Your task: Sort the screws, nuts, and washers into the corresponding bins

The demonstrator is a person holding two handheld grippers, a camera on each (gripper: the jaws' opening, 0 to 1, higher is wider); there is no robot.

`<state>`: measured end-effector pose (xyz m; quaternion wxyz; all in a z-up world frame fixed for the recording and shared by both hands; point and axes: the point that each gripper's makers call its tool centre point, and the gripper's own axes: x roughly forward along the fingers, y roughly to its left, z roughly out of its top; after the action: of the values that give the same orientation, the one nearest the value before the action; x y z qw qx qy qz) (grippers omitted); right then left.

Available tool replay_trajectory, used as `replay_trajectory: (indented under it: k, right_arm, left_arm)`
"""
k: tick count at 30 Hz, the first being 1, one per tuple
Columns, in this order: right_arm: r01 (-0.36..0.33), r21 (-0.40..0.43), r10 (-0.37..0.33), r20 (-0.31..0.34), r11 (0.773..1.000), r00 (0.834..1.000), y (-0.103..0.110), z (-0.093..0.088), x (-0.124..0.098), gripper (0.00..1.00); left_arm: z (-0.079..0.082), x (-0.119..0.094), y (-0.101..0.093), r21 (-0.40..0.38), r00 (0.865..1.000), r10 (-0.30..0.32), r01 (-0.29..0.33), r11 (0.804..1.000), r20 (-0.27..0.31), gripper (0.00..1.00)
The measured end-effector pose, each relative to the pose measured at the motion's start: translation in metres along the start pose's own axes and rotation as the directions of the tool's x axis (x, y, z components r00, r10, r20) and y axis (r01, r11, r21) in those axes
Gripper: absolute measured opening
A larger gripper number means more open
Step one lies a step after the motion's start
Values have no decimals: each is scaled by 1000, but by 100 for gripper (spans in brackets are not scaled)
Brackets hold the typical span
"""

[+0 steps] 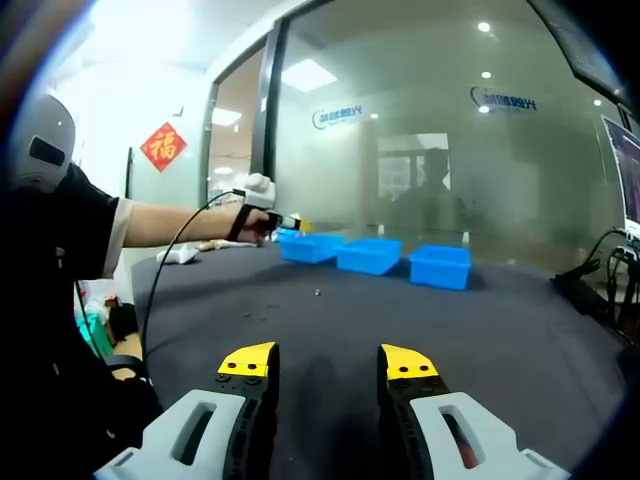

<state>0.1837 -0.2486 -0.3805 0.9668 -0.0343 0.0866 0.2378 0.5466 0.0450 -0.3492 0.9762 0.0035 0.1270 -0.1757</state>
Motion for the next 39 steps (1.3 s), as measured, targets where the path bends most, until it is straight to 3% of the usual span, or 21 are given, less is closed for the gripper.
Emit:
replay_trajectory:
  k: [3,13,22,35,39]
  right_arm:
    - [-2,-1,2,4,1000,1000,0,1,1,36]
    - [-14,-10,15,41,1000,999,3,8,2,37]
    - [-20,-66,21,9,998,1000,8,4,3,37]
    - [10,-57,-6,65,998,998,2,18,-1,38]
    - [16,-57,-12,64,998,998,1,18,-2,38]
  left_arm:
    - [-2,-4,-1,-9,1000,-13,13,1000,-4,41]
    - [4,-25,-14,-16,997,-73,73,997,27,40]
    - [11,-49,-30,-22,990,-130,131,991,55,39]
    - [24,-104,-58,-4,967,-233,234,972,107,39]
    - [26,-127,-65,-38,952,-275,282,959,133,40]
